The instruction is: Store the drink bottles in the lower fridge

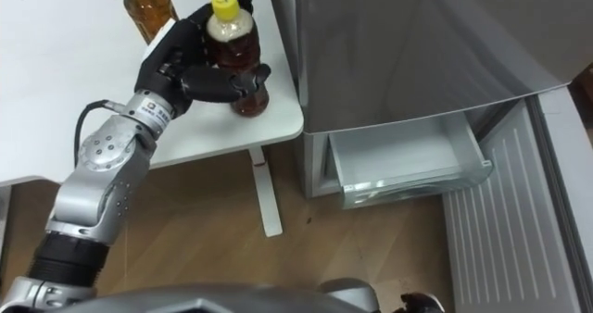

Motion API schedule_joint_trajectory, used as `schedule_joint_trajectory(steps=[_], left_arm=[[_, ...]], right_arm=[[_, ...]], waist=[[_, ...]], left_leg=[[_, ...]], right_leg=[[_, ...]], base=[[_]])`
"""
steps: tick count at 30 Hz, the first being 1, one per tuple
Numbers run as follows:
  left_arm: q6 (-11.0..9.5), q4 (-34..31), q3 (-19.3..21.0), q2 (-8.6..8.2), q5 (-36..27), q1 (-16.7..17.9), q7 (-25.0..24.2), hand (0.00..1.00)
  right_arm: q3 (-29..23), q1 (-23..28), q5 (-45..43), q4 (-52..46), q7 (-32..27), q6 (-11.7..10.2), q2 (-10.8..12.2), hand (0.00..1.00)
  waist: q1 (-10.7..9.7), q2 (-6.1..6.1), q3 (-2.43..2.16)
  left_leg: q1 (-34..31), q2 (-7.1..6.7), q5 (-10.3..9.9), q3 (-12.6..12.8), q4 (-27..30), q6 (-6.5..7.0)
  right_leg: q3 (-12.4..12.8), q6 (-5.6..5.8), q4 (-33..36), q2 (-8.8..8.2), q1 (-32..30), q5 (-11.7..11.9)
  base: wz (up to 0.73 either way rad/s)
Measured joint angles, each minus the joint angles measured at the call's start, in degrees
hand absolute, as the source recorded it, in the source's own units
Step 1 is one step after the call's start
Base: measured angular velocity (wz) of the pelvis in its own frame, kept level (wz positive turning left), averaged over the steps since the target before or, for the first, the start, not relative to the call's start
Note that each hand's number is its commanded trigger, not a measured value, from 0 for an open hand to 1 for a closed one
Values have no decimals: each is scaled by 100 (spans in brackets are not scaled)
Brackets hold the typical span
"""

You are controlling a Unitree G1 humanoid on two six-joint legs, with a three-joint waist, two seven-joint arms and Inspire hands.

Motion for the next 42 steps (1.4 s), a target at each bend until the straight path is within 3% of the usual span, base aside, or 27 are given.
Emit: schedule_joint_trajectory(steps=[6, 8, 22, 25, 29, 35, 39, 42], left_arm=[[42, 36, -26, -2, 0, -19, 30, 100], [160, 37, -135, 14, -129, -20, 57, 100], [170, -8, -212, 15, -407, -27, -11, 100], [245, -383, -210, 37, -403, -27, -7, 100], [224, -923, -225, -27, -430, -45, -7, 100], [137, -991, -495, -64, -433, -48, -9, 100], [137, -1011, -651, -64, -555, -48, -77, 100], [136, -1050, -714, -60, -635, -45, -170, 100]], right_arm=[[7, 35, -219, 1, 138, 98, 20, 0], [45, 43, -266, 3, 140, 97, 23, 0], [114, -44, -384, -18, 194, 164, 34, 0], [1, -68, -402, -285, 212, 153, 38, 0], [5, -140, -337, -637, 62, 132, 31, 0], [53, -138, -299, -1026, -150, 20, 13, 0], [353, -123, -308, -1371, -188, 20, -18, 0], [472, -43, -308, -2118, -110, 15, -100, 0]], waist=[[-8, 6, -6], [-5, 4, -5], [20, -47, -21], [31, -96, -36], [135, -114, -45], [358, -100, -36], [428, -88, -33], [482, -66, -31]], left_leg=[[10, -2, 0, 5, 10, 1], [-1, -4, 0, 10, 21, 1], [-33, 0, 1, 14, 38, 1], [-158, 0, 1, 13, 88, 1], [-173, 13, 1, 7, 98, 2], [-185, 23, 1, -14, 83, 2], [-226, 25, 1, -3, 88, 2], [-288, 30, 2, -13, 103, 4]], right_leg=[[4, 4, 0, 1, -8, -3], [4, 3, -2, -3, -15, -3], [7, 6, 8, -8, -83, -5], [7, 5, 25, -9, -189, -4], [-13, 5, 33, -20, -193, -1], [-39, 2, 36, -22, -174, 4], [-30, 2, 39, -27, -204, 4], [-30, 1, 97, -27, -302, 3]], base=[[0], [0], [0], [0], [0], [2], [1], [-3]])
